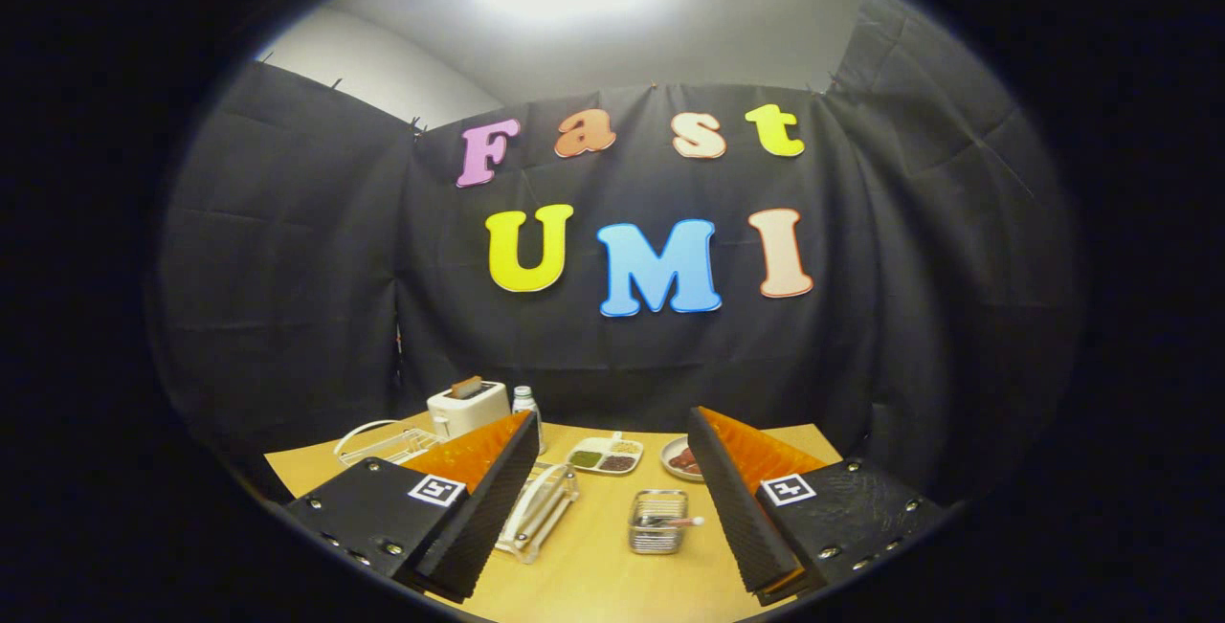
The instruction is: Take the plate from the dish rack, then take the spoon from the basket and place it into the plate.
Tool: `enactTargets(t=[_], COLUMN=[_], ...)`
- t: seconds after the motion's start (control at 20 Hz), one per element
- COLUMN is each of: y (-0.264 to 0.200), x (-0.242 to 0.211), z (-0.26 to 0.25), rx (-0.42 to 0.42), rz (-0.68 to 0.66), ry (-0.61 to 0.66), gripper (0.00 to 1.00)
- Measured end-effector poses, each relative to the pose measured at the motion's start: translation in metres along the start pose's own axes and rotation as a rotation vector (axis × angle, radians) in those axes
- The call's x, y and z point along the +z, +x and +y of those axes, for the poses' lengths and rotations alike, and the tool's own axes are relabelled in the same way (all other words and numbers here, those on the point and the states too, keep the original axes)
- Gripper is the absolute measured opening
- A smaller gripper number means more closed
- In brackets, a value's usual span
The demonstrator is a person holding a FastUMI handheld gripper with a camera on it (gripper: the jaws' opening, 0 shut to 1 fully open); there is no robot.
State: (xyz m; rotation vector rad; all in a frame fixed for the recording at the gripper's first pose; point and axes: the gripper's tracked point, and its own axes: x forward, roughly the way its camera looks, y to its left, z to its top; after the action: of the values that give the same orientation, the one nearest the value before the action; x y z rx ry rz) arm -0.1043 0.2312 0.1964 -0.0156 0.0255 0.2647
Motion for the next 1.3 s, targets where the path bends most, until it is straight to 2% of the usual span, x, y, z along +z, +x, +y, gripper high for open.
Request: enactTargets(t=[0.25,0.4,0.6,0.7,0.95,1.0,1.05,1.2,1.25,1.3], y=[0.063,0.101,0.143,0.160,0.184,0.187,0.191,0.200,0.202,0.201], x=[-0.037,-0.067,-0.108,-0.130,-0.164,-0.169,-0.178,-0.201,-0.206,-0.210], z=[0.079,0.104,0.119,0.121,0.115,0.115,0.115,0.119,0.121,0.122], rx=[-0.036,-0.081,-0.134,-0.156,-0.198,-0.194,-0.188,-0.166,-0.163,-0.166], rz=[0.100,0.169,0.268,0.323,0.411,0.432,0.454,0.538,0.564,0.587], ry=[0.058,0.090,0.145,0.168,0.205,0.215,0.227,0.266,0.274,0.279], gripper=[0.97,0.97,0.97,0.90,0.89,0.86,0.79,0.79,0.64,0.58])
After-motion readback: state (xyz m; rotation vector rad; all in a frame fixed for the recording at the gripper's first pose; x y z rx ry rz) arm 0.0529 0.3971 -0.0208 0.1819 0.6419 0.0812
